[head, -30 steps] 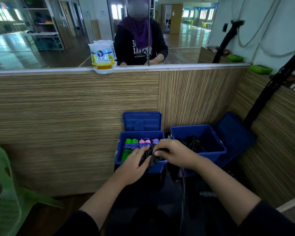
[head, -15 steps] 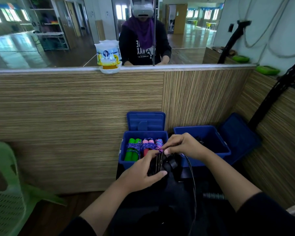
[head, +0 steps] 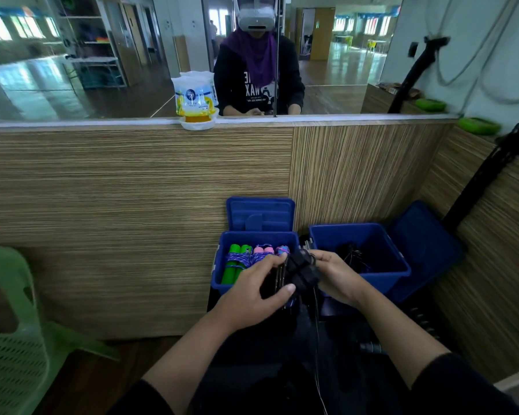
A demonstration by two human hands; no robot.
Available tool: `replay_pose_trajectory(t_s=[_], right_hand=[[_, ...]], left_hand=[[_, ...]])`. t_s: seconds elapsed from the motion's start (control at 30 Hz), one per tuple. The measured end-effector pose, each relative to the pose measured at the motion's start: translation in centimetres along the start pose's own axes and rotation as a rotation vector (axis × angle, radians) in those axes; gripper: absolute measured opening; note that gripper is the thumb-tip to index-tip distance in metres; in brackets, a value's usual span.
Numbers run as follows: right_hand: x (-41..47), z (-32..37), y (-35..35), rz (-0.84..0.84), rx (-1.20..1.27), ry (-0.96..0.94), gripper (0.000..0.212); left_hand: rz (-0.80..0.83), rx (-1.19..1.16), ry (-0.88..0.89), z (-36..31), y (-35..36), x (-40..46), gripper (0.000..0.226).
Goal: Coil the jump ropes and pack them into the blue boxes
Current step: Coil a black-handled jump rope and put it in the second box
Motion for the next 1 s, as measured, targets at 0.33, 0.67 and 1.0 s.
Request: replay_pose_trajectory(t_s=[0.33, 0.67, 1.0], right_hand=[[-1.0, -3.4, 3.4, -0.065, -0.152, 0.133, 0.017], [-2.6, 0.3, 6.3, -0.044, -1.046, -0.204, 0.022], [1.1, 2.2, 0.3, -0.114, -1.018, -0.197, 0.018]], left_hand=[[-0.351, 0.032, 0.018, 1.5, -3.3, 2.2, 0.047], [-0.296, 0.318, -0.302, 8.8, -4.9, 2.4, 0.060], [0.034, 0.151, -0.020, 5.3, 0.8, -1.7, 0.067]])
Point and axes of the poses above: each hand's wrist, its own x-axis towards the middle knuckle, its own y-axis out of the palm, z = x × y, the point moved 4 cm from there along x, towards the middle knuckle, and after that the axes turned 14 degrees about -x, right-handed, at the moved point
